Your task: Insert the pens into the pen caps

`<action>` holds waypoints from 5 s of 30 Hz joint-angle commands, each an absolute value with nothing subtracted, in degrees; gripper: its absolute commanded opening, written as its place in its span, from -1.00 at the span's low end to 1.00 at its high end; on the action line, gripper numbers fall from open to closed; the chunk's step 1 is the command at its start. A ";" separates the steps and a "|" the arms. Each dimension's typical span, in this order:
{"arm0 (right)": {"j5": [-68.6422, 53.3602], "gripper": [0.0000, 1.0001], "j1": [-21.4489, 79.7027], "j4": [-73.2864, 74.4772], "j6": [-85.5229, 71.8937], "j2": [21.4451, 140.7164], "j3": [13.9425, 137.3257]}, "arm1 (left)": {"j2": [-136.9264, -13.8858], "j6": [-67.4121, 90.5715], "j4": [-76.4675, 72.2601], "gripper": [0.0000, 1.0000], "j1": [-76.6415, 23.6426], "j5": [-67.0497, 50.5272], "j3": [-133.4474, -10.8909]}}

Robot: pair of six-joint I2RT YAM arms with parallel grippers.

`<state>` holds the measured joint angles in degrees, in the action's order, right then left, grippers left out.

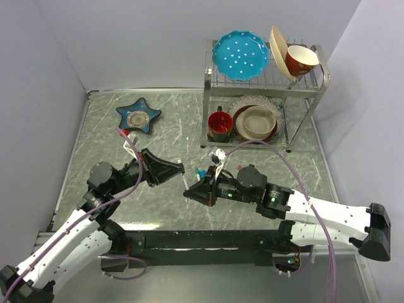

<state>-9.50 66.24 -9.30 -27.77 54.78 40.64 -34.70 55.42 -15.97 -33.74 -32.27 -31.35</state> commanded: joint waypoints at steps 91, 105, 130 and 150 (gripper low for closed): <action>-9.32 -1.00 67.15 -14.59 -29.18 55.72 42.98 | -32.87 54.05 -15.47 -0.98 -34.37 -28.56 -35.51; -9.14 -1.00 67.15 -14.77 -29.44 55.72 42.98 | -31.90 53.61 -14.41 -0.98 -34.37 -29.00 -33.66; -5.54 -1.00 66.97 -11.95 -27.69 54.41 46.67 | -28.48 52.82 -10.99 -0.98 -34.45 -32.52 -29.71; -8.96 -1.00 67.41 -12.39 -27.16 55.72 45.71 | -28.21 52.04 -13.45 0.40 -34.63 -32.35 -33.04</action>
<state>-8.05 67.11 -7.62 -26.09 56.45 45.74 -27.88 54.37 -12.97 -34.39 -32.27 -28.99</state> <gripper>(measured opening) 0.144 0.661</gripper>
